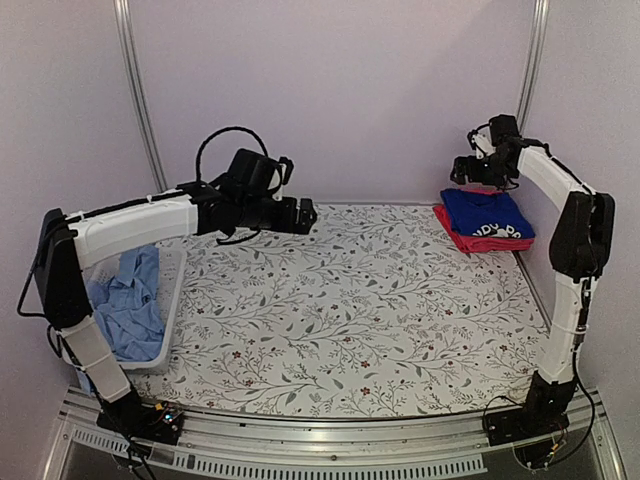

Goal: Fold and stack the mixed laundry pile
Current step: Pick up the crumpled shirt from the bin.

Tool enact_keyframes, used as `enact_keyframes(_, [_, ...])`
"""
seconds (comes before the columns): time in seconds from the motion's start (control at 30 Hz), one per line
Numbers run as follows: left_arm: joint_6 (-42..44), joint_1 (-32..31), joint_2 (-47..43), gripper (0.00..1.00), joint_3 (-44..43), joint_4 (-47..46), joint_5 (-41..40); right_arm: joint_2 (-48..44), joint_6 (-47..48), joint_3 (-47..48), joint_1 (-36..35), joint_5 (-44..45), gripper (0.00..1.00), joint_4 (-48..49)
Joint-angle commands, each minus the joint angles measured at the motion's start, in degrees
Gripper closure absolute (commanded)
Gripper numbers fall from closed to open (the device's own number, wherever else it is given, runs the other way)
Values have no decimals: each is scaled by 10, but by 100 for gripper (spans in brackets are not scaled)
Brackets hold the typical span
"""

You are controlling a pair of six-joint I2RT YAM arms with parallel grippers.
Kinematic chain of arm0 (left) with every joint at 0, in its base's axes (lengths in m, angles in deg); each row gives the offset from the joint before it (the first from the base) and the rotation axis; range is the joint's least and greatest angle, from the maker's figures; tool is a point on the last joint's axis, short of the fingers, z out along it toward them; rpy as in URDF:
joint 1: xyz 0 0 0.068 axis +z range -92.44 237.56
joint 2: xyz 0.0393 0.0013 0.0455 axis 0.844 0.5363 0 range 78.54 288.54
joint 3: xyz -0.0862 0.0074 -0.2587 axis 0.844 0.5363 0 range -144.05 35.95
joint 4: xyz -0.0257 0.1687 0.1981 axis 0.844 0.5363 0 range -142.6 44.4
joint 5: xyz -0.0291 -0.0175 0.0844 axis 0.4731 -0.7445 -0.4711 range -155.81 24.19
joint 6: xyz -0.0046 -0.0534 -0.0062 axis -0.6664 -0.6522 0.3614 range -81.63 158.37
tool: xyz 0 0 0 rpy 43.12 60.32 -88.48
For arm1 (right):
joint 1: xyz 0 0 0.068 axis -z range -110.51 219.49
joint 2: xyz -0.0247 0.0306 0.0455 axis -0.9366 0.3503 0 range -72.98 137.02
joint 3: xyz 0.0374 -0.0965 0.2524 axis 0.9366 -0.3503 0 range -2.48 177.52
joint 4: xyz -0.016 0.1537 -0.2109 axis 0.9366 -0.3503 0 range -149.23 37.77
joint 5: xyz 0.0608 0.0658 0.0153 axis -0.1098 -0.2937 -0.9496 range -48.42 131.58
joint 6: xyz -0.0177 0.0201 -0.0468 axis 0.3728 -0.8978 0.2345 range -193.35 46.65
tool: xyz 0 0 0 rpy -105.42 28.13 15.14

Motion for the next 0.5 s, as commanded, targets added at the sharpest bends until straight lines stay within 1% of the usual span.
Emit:
enact_keyframes(0.0, [-88,70,-77,0,-17,119,-7,-79,-49,-61,3,-74,1,21])
enact_keyframes(0.1, [-150,115,-152,0,24,187,-33,-108,-83,-99,2,-121,1,22])
enact_keyframes(0.23, [-251,179,-264,0,96,338,-70,-127,-95,-131,-12,-138,1,8])
enact_keyframes(0.3, [-322,211,-309,0,131,437,-93,-136,-98,-148,-21,-147,1,8])
enact_keyframes(0.37, [-363,249,-354,0,176,498,-90,-141,-104,-159,-31,-159,1,5])
enact_keyframes(0.47, [-407,281,-423,0,257,537,-68,-151,-109,-182,-47,-166,1,10])
